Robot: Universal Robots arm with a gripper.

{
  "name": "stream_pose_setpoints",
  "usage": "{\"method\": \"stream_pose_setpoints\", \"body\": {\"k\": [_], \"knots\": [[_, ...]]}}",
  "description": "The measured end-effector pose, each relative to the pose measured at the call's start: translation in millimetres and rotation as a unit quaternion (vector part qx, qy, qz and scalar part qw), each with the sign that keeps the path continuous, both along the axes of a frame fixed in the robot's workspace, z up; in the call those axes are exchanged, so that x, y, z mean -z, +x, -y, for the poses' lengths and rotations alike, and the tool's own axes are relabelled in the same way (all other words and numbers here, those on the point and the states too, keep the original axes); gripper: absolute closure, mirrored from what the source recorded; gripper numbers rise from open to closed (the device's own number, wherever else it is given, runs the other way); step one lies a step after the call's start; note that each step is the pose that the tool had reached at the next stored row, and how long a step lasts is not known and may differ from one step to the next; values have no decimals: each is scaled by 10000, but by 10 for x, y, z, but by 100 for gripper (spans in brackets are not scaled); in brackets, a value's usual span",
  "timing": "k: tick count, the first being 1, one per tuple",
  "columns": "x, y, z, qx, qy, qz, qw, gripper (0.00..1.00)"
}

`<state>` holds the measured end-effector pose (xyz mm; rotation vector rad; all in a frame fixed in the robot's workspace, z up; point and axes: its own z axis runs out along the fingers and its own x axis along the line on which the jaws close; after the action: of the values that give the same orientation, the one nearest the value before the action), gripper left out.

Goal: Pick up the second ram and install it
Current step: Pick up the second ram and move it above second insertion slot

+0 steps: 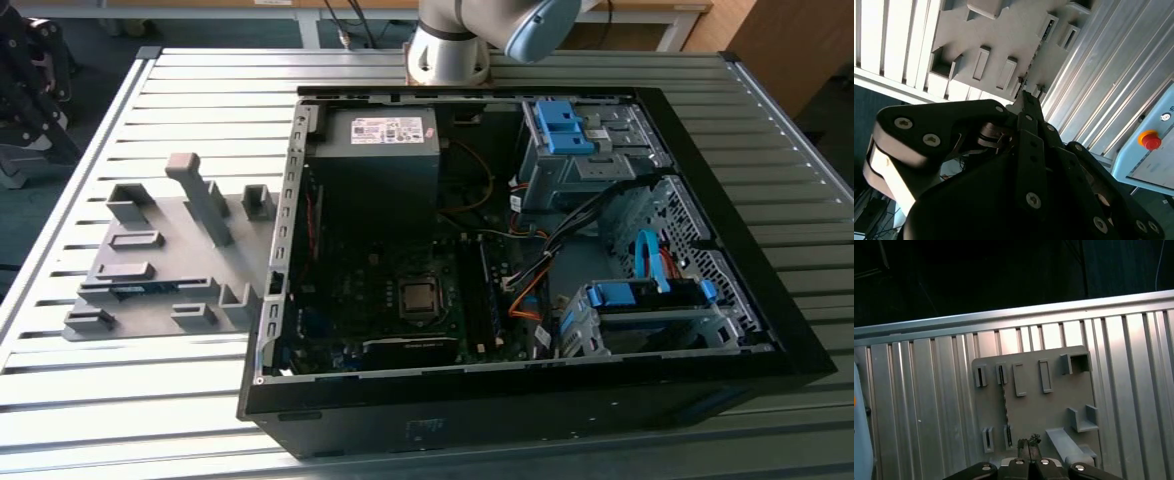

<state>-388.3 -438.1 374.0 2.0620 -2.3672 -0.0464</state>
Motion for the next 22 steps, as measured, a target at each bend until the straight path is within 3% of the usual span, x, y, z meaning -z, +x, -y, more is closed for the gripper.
{"method": "stream_pose_setpoints", "body": {"k": [2, 5, 17, 22], "knots": [[0, 0, 0, 0, 0, 0, 10000, 89], [0, 0, 0, -3, 0, 0, 10000, 76], [27, -23, 18, -119, 1, 0, 9999, 76], [67, -33, 27, -137, 20, 1, 9999, 69]]}}
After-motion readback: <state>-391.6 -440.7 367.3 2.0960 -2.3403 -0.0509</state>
